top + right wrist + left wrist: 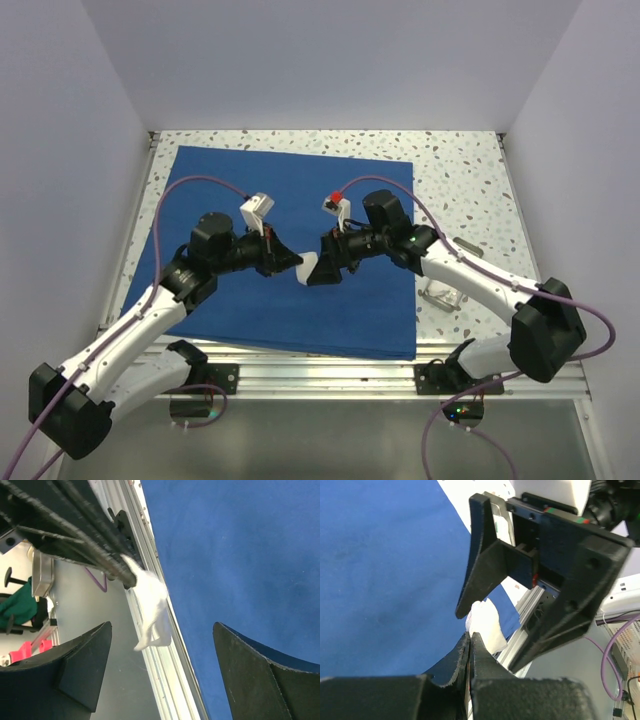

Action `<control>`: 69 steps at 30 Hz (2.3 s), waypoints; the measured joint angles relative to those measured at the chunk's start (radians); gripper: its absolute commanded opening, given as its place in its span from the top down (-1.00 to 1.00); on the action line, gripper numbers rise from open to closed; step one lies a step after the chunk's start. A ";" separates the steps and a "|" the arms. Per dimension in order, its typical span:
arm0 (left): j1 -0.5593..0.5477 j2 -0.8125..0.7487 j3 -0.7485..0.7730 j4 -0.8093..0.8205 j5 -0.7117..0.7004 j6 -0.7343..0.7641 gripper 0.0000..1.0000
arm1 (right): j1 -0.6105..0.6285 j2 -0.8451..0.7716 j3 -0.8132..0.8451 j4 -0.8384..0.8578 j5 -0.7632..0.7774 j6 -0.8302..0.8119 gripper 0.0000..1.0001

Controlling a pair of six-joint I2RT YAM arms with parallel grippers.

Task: Prepare the surgical pack

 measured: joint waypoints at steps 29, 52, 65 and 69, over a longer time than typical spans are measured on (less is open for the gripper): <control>-0.011 0.034 0.109 -0.118 -0.258 0.029 -0.27 | -0.270 -0.043 -0.067 -0.107 0.227 0.077 1.00; -0.011 0.008 0.033 -0.124 -0.200 -0.004 -0.26 | -0.934 0.156 -0.082 -0.510 0.565 -0.040 0.94; -0.011 0.008 0.021 -0.108 -0.171 -0.008 -0.24 | -0.939 0.159 -0.082 -0.526 0.630 -0.051 0.03; -0.011 0.009 0.016 -0.108 -0.167 -0.007 -0.24 | -0.939 0.105 -0.080 -0.560 0.660 -0.047 -0.04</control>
